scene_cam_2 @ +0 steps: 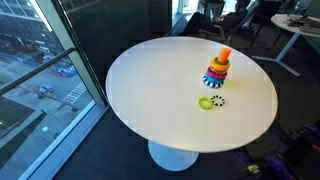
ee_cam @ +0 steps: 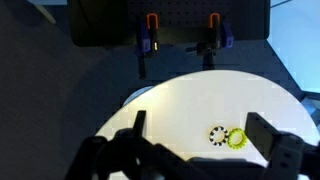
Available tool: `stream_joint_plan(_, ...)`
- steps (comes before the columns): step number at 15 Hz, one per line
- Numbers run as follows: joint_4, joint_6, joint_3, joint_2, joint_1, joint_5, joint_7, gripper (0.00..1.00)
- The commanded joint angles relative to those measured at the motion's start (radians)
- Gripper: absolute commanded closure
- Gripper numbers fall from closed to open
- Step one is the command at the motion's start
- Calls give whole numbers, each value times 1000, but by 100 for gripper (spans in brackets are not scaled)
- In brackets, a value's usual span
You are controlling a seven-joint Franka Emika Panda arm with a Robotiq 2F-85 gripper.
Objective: Remove the green and orange circular objects from the orange object
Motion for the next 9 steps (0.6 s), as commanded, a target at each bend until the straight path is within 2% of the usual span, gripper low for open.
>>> stream_joint_plan(1, 2, -1, 19, 5, -23, 8, -10, 0)
stream_joint_plan(9, 2, 21, 45, 6, -19, 19, 23, 0)
